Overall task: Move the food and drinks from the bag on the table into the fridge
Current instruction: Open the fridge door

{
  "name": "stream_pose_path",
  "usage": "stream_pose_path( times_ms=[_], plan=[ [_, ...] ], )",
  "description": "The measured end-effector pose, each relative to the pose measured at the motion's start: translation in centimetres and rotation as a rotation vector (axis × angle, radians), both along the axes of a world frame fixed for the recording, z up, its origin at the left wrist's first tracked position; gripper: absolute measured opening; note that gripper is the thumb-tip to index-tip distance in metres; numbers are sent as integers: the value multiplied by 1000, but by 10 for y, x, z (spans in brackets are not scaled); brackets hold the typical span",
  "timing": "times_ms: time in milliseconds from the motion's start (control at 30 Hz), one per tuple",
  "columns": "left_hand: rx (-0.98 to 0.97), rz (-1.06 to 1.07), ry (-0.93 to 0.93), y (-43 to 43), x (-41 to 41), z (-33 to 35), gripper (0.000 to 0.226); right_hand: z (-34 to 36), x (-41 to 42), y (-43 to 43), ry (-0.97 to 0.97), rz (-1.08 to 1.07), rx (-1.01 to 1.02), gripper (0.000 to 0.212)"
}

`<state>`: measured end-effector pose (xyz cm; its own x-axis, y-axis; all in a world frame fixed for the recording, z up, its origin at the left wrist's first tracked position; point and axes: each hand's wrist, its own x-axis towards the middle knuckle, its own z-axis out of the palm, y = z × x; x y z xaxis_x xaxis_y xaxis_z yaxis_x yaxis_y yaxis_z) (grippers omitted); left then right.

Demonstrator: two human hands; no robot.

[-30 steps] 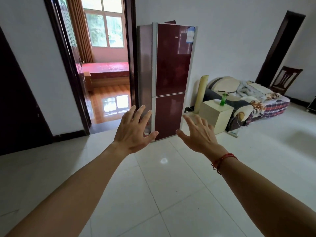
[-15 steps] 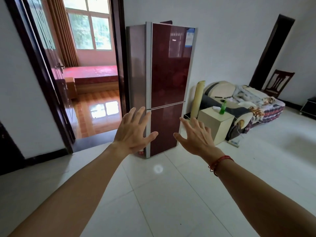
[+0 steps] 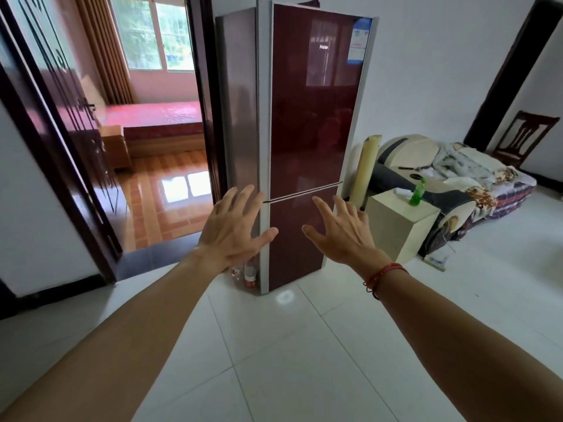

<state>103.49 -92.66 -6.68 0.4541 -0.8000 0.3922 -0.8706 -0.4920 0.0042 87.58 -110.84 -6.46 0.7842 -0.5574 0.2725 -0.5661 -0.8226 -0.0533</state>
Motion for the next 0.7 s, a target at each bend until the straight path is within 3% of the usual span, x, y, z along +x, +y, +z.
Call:
stream_pose_path(
  times_ms=[267, 700],
  plan=[
    [-1, 36, 24, -96, 94, 7, 89, 7, 101, -108, 13, 29, 27, 75],
    [-61, 18, 64, -200, 205, 1, 89, 4, 219, -202, -22, 73, 45, 74]
  ],
)
